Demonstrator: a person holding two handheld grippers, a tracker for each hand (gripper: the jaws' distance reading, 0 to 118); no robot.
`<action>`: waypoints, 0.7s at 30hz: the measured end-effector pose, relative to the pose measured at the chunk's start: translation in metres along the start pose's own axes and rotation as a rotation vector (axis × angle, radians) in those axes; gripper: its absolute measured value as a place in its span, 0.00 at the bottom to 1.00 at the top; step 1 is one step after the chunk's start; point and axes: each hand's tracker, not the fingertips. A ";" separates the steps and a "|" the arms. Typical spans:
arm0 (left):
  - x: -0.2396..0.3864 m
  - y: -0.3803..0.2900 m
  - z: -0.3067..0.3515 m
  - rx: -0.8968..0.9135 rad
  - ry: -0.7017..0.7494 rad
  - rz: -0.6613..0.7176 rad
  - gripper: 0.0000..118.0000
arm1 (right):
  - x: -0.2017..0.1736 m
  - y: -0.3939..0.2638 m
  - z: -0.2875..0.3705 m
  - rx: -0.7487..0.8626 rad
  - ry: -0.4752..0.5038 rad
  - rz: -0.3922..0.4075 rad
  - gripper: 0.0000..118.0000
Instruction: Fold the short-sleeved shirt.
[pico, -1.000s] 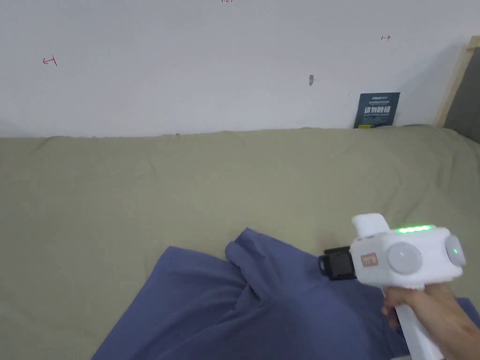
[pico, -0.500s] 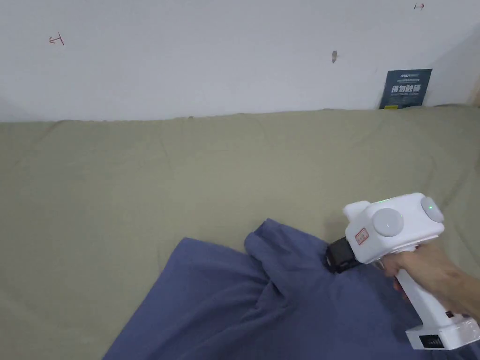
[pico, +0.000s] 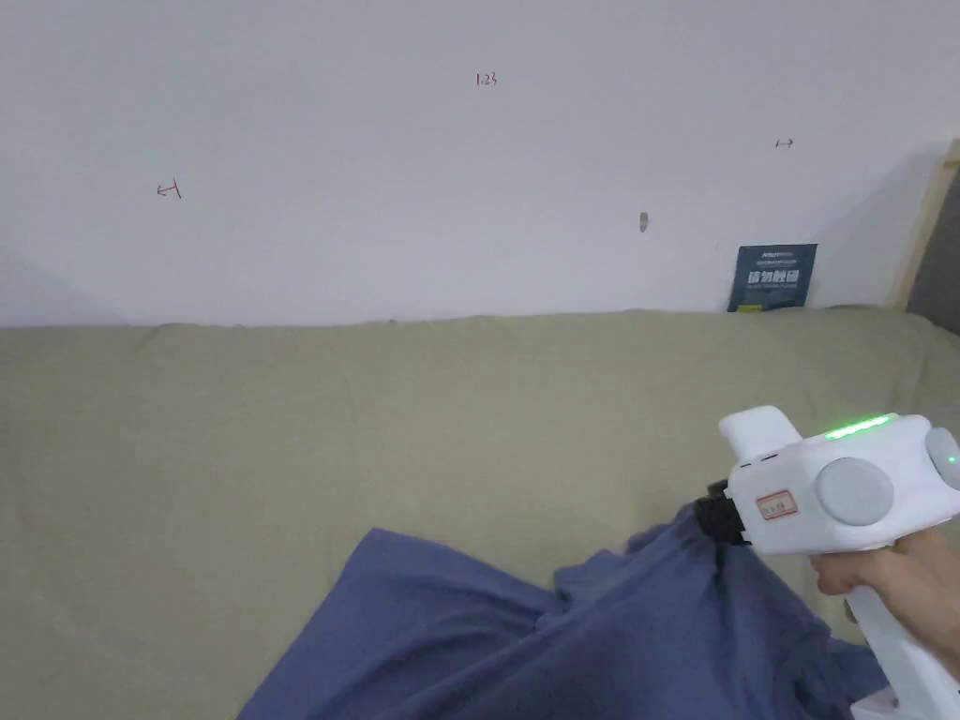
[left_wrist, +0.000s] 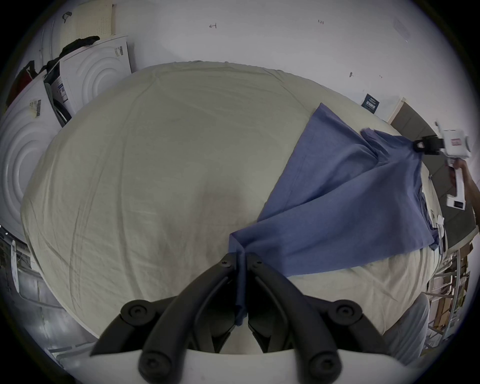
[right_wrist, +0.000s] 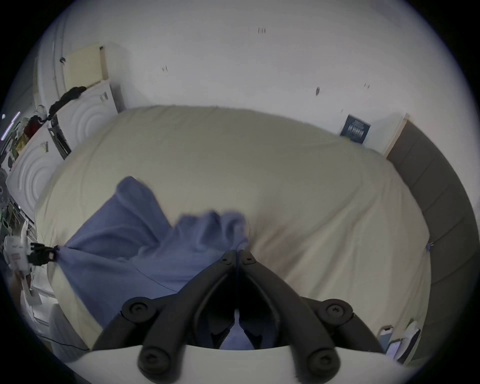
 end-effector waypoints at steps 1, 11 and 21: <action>0.002 0.004 0.008 0.028 -0.006 0.006 0.02 | 0.001 -0.002 0.018 0.027 -0.005 -0.002 0.02; 0.051 0.109 0.118 0.312 -0.097 0.059 0.02 | 0.021 0.009 0.202 0.314 -0.115 -0.021 0.02; 0.099 0.229 0.245 0.560 -0.034 -0.040 0.02 | 0.046 0.055 0.333 0.521 -0.211 -0.098 0.02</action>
